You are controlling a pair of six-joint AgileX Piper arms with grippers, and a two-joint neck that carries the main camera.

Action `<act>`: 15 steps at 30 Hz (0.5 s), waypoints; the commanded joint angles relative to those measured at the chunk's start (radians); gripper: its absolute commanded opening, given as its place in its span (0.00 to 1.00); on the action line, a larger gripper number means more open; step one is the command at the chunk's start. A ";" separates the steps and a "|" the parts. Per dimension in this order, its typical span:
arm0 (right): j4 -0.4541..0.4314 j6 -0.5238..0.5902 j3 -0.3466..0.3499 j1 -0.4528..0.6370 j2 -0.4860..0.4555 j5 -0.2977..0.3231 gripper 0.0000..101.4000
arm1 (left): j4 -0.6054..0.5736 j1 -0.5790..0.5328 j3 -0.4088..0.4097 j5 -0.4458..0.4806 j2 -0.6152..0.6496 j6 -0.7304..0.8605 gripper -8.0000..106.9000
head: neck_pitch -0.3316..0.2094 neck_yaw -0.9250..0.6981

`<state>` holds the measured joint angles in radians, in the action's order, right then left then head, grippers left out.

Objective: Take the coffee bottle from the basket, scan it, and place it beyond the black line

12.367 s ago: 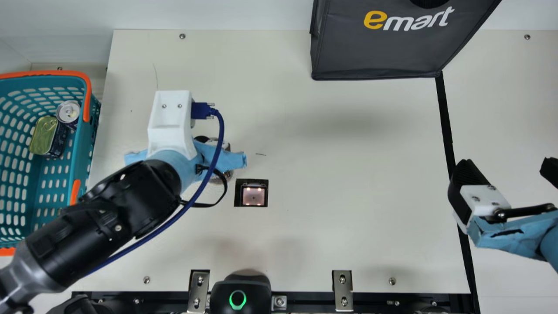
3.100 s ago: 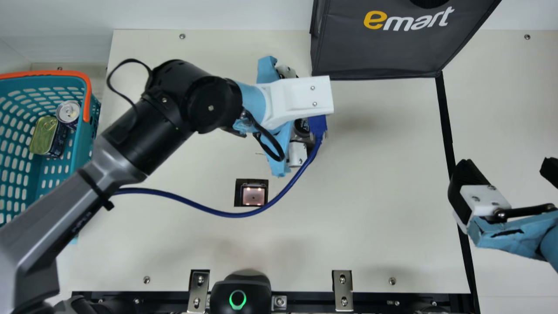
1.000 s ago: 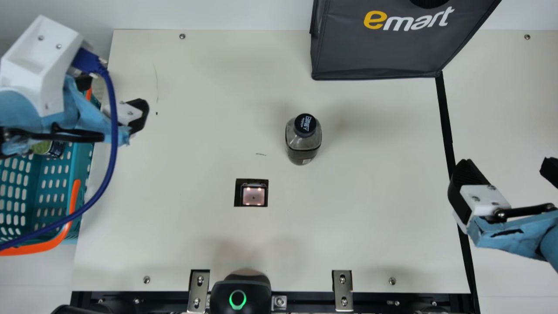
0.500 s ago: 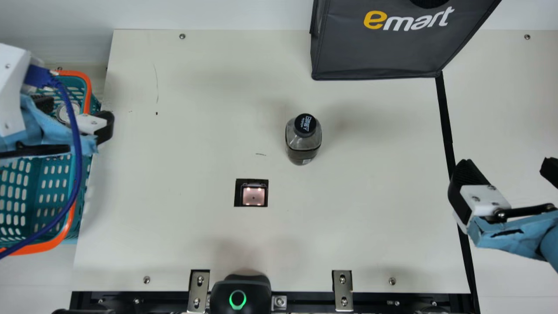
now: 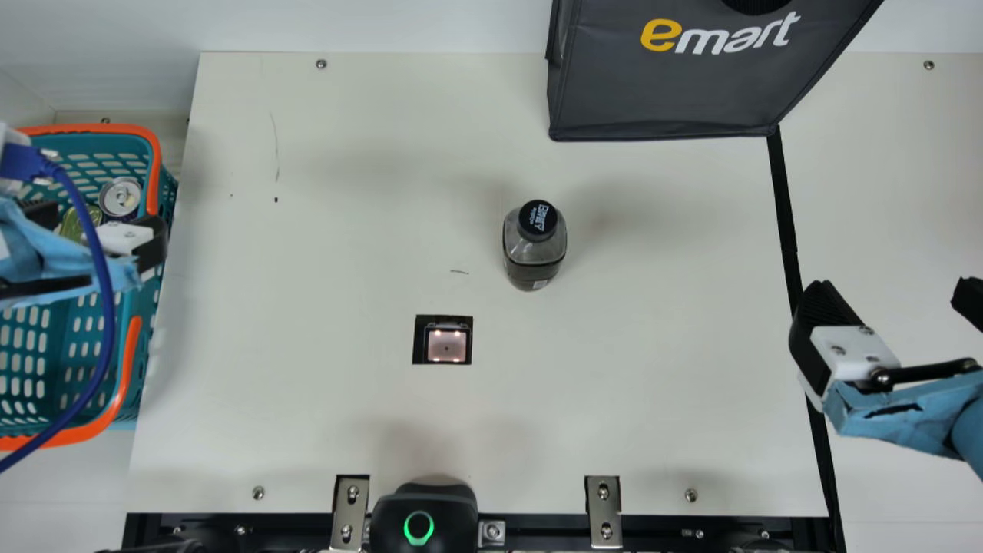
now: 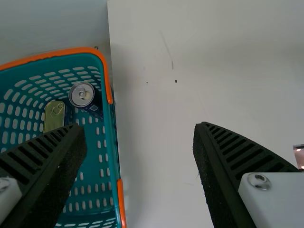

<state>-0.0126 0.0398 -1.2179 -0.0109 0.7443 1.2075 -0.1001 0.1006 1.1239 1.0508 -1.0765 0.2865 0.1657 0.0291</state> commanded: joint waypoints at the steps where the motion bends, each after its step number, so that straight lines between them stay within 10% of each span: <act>1: 0.000 0.000 0.000 0.000 0.000 0.000 0.90 | -0.003 0.005 -0.011 -0.001 0.009 -0.010 0.85 | -0.027 -0.002; 15: 0.000 0.000 0.000 0.000 0.000 0.000 0.90 | -0.019 0.026 -0.081 0.024 0.079 -0.065 0.85 | -0.027 -0.002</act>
<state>-0.0126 0.0398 -1.2179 -0.0109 0.7443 1.2075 -0.1168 0.1247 1.0470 1.0754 -1.0012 0.2249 0.1657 0.0291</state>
